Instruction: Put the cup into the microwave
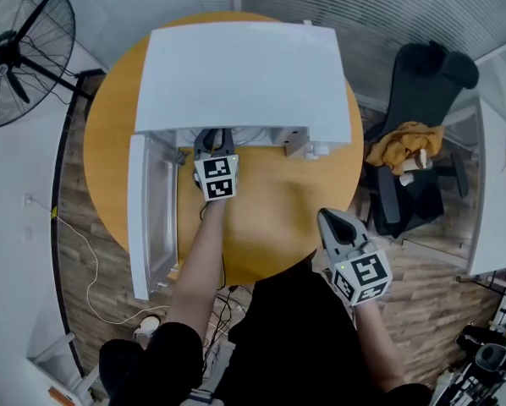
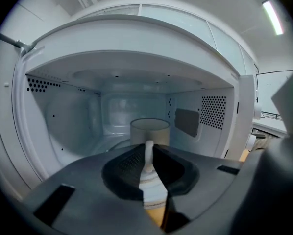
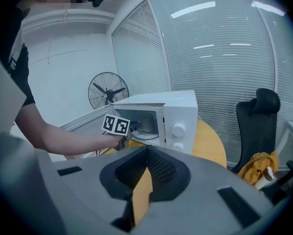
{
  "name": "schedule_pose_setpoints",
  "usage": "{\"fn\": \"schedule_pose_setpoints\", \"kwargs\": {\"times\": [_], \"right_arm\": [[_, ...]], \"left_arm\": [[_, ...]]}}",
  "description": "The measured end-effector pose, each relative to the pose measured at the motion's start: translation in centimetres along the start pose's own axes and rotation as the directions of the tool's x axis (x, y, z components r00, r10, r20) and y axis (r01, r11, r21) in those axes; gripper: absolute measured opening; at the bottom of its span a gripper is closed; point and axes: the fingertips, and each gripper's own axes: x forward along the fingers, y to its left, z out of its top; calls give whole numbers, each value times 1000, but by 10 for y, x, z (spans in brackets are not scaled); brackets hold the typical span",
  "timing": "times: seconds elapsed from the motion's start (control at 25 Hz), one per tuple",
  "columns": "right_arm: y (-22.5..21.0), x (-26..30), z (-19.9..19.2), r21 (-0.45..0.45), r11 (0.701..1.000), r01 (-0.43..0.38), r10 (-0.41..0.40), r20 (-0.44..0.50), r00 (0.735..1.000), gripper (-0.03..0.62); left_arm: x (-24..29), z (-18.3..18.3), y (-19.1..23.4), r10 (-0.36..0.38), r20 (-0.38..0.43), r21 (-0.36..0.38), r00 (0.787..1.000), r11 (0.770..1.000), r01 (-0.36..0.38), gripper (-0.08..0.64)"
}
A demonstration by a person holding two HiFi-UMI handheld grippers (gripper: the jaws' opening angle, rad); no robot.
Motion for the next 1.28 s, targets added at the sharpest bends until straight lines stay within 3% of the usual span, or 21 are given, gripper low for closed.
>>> {"fn": "schedule_pose_setpoints", "kwargs": {"times": [0.48,0.84,1.28], "right_arm": [[1,-6,-5,7,1000,4,-4,14,1000,9],[7,-18,0,-6,1000,-28,28,63,998,9],[-1,-64,-10,-51,994,-101,106,106,989,9]], "left_arm": [[-8,-2,0,11,-1,-15,1000,1000,-11,57],[-48,1,-7,38,1,-17,999,999,-38,57],[-120,11,-63,79,14,-17,997,997,-79,55]]}}
